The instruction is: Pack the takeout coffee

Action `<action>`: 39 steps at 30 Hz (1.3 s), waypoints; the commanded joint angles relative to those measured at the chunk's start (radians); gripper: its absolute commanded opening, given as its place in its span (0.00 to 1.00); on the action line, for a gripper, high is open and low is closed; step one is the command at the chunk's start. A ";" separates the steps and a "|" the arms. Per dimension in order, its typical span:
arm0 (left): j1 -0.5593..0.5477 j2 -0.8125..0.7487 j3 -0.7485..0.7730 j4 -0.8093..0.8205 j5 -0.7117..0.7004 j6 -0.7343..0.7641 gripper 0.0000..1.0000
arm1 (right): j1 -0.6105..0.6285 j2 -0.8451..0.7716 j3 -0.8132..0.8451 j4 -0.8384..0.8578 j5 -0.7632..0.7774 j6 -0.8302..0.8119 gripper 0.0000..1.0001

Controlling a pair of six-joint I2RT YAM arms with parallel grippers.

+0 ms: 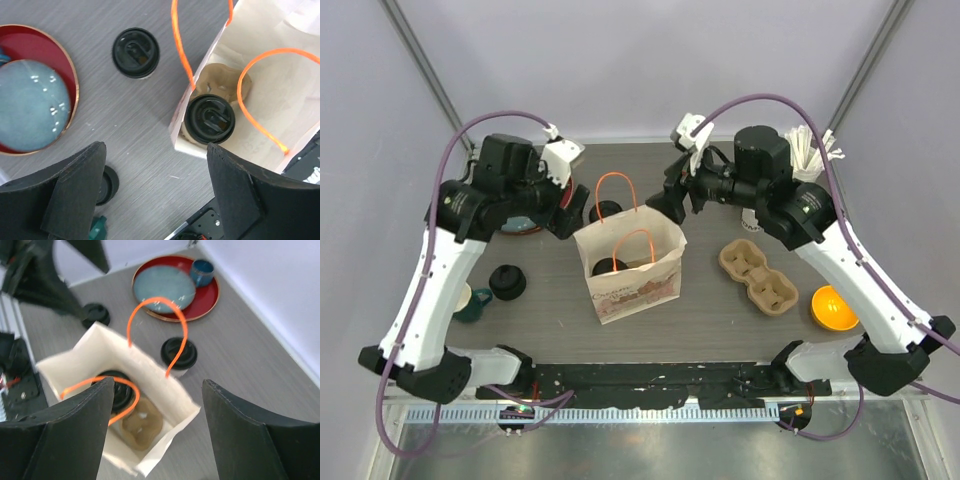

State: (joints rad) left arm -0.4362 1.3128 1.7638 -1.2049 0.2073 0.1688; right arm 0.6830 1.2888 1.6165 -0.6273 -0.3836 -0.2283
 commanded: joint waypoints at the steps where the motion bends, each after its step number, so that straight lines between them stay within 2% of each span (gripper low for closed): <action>1: 0.019 -0.086 -0.027 -0.004 -0.138 0.003 0.87 | -0.007 0.050 0.103 0.164 0.147 0.150 0.77; 4: 0.042 -0.101 -0.072 0.008 -0.193 0.008 0.87 | -0.011 0.145 0.172 0.209 0.287 0.210 0.77; 7: 0.123 -0.095 -0.119 0.059 -0.163 0.008 0.82 | -0.019 0.262 0.249 0.219 0.351 0.254 0.77; 11: 0.403 -0.011 -0.121 0.088 0.129 -0.024 0.72 | -0.025 0.388 0.322 0.224 0.379 0.288 0.77; 13: 0.462 0.055 -0.122 0.129 0.191 -0.083 0.67 | -0.030 0.449 0.355 0.222 0.367 0.297 0.77; 17: 0.468 0.106 -0.205 0.247 0.274 -0.164 0.67 | -0.040 0.569 0.445 0.175 0.306 0.300 0.77; 18: 0.468 0.121 -0.217 0.264 0.274 -0.211 0.66 | -0.043 0.605 0.514 0.152 0.278 0.300 0.77; 21: 0.470 0.146 -0.273 0.333 0.288 -0.258 0.56 | -0.045 0.759 0.687 0.020 0.216 0.297 0.77; 22: 0.468 0.163 -0.289 0.373 0.305 -0.291 0.47 | -0.045 0.829 0.724 -0.010 0.209 0.296 0.76; 24: 0.468 0.198 -0.317 0.398 0.333 -0.317 0.41 | -0.043 0.875 0.784 -0.063 0.170 0.297 0.76; 28: 0.467 0.299 -0.320 0.421 0.366 -0.344 0.33 | -0.043 0.906 0.743 -0.040 0.134 0.311 0.77; 32: 0.445 0.399 -0.343 0.438 0.362 -0.353 0.32 | -0.043 0.865 0.663 -0.012 0.144 0.310 0.80; 39: 0.338 0.528 -0.317 0.481 0.271 -0.379 0.30 | -0.060 0.761 0.501 0.060 0.170 0.303 0.80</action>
State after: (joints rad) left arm -0.0566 1.8015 1.4208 -0.7895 0.5121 -0.1799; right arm 0.6369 2.1830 2.1586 -0.6456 -0.2150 0.0673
